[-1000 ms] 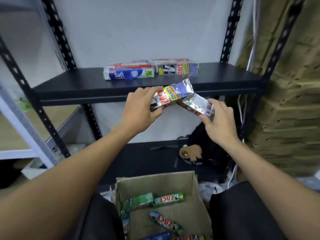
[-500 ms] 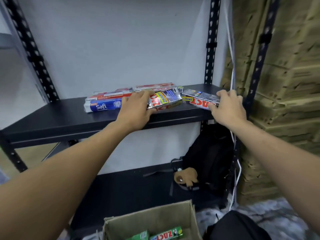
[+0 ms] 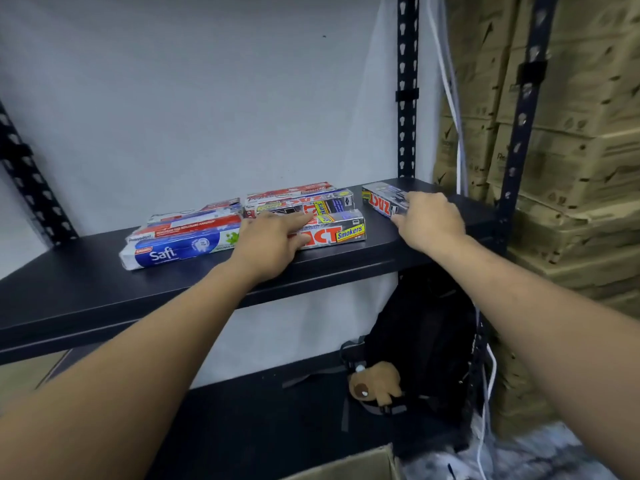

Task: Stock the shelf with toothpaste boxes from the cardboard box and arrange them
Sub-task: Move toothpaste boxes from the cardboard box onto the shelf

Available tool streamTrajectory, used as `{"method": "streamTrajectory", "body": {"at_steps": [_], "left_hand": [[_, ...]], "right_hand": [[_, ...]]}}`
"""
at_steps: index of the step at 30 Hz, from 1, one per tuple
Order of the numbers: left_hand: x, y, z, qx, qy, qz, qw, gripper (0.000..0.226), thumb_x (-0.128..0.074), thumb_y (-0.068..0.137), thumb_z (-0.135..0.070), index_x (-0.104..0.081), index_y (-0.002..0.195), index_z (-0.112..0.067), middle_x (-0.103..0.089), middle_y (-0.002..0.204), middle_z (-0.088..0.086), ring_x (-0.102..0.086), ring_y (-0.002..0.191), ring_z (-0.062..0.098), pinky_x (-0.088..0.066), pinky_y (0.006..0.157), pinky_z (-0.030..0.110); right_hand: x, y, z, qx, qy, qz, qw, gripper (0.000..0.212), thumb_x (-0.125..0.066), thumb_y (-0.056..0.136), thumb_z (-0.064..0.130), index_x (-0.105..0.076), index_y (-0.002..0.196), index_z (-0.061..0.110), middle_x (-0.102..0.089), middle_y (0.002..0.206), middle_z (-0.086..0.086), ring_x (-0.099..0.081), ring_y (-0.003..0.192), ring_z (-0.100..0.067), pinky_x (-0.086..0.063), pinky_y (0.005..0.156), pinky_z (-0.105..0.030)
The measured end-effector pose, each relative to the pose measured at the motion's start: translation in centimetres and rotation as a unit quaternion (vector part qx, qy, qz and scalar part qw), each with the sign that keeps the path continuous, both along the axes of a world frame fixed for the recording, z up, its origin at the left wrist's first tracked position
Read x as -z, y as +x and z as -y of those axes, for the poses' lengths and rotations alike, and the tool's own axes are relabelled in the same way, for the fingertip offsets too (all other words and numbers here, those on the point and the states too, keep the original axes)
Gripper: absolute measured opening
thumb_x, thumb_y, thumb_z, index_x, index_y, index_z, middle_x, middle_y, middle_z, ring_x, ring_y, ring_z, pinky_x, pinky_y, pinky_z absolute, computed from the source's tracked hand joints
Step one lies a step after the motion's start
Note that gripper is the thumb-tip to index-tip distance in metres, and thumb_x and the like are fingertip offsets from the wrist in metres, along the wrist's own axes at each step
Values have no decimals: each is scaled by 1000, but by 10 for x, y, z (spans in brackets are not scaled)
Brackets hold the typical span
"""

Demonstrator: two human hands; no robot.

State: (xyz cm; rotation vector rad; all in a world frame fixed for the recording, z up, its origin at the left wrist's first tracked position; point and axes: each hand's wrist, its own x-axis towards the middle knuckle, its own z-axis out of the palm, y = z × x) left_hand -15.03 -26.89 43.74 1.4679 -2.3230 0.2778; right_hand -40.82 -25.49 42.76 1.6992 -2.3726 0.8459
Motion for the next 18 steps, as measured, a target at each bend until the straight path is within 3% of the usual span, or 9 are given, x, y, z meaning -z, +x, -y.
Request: {"method": "streamTrajectory", "body": {"at_steps": [4,6,10,18], "left_hand": [[16,3,9,29,-44,-70,996,44,-50,99,-46,-45,143,-44,-48,147,-16,-40,133,22,-27,103,46],[22,5,15,43,-47,-104,993,44,-52,98,-45,-46,142,-45,-48,147,-17,-40,134,20,-27,107,46],[23,6,26,51,-34,-113,992,45,-52,98,-45,-45,142,-44,-48,147,-15,-41,136,19,-29,113,50],[24,5,27,55,-48,-125,990,45,-54,97,-44,-47,142,-43,-49,147,-14,-41,137,18,-31,113,51]], "right_hand": [[-9,-1,20,-80,65,-46,994,49,-59,92,33,-51,138,14,-59,129,-15,-56,115,-36,-42,78,-33],[-7,-1,27,-98,62,-56,992,48,-57,95,32,-49,140,15,-57,132,-14,-53,119,-35,-44,83,-35],[-2,0,44,-125,48,-26,991,50,-52,99,31,-41,147,18,-53,140,-13,-46,127,-38,-42,100,-41],[2,1,74,-134,46,-20,990,52,-51,100,31,-36,149,21,-51,143,-13,-46,127,-38,-42,101,-40]]}}
